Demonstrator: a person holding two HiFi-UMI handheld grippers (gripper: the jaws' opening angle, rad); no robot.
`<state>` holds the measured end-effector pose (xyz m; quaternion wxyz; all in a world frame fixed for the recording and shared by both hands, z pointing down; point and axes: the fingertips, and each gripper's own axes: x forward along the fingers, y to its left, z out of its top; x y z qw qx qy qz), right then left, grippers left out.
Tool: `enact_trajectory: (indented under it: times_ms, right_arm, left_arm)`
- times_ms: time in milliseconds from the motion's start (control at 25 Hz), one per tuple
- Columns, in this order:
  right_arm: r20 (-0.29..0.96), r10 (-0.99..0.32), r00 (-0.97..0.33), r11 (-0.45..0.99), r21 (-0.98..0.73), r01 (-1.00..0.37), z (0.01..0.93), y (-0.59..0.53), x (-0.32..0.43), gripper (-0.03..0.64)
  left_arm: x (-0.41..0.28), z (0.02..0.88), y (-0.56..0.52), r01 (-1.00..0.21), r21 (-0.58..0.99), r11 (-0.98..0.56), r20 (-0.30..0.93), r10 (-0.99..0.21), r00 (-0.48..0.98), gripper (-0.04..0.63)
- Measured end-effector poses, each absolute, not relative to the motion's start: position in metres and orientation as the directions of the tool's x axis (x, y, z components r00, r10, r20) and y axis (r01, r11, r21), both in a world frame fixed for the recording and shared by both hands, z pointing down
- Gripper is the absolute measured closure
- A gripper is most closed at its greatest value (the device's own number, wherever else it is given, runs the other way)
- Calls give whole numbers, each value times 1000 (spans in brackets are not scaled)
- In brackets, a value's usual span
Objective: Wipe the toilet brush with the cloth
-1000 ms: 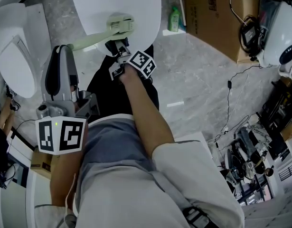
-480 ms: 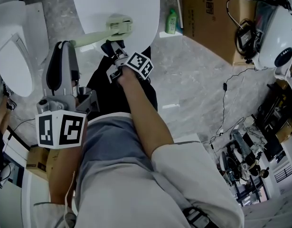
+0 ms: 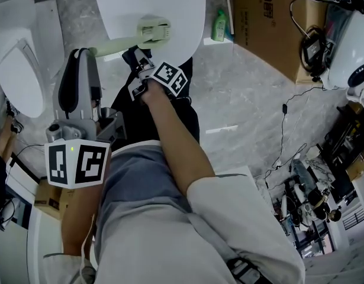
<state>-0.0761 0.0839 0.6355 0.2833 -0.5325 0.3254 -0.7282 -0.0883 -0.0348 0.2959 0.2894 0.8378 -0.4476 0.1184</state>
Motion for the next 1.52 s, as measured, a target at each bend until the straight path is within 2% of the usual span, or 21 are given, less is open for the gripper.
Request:
enact_trajectory:
  times_ms: [240, 680, 1280, 1520]
  right_arm:
    - [556, -765, -325, -601, -798, 51, 634, 65, -95, 512]
    - [511, -788, -343, -537, -843, -22, 598, 34, -92, 512]
    - [495, -710, -501, -447, -866, -222, 568, 45, -84, 512]
    - [491, -670, -557, -428, -868, -250, 565, 53, -82, 512]
  left_arm:
    - [-87, 297, -35, -818, 374, -437, 463, -677, 573, 595]
    - [-87, 296, -38, -813, 385, -437, 457, -675, 579, 595]
    - [-87, 293, -38, -815, 385, -433, 455, -679, 576, 595]
    - [-87, 293, -36, -820, 383, -425, 455, -686, 568, 595]
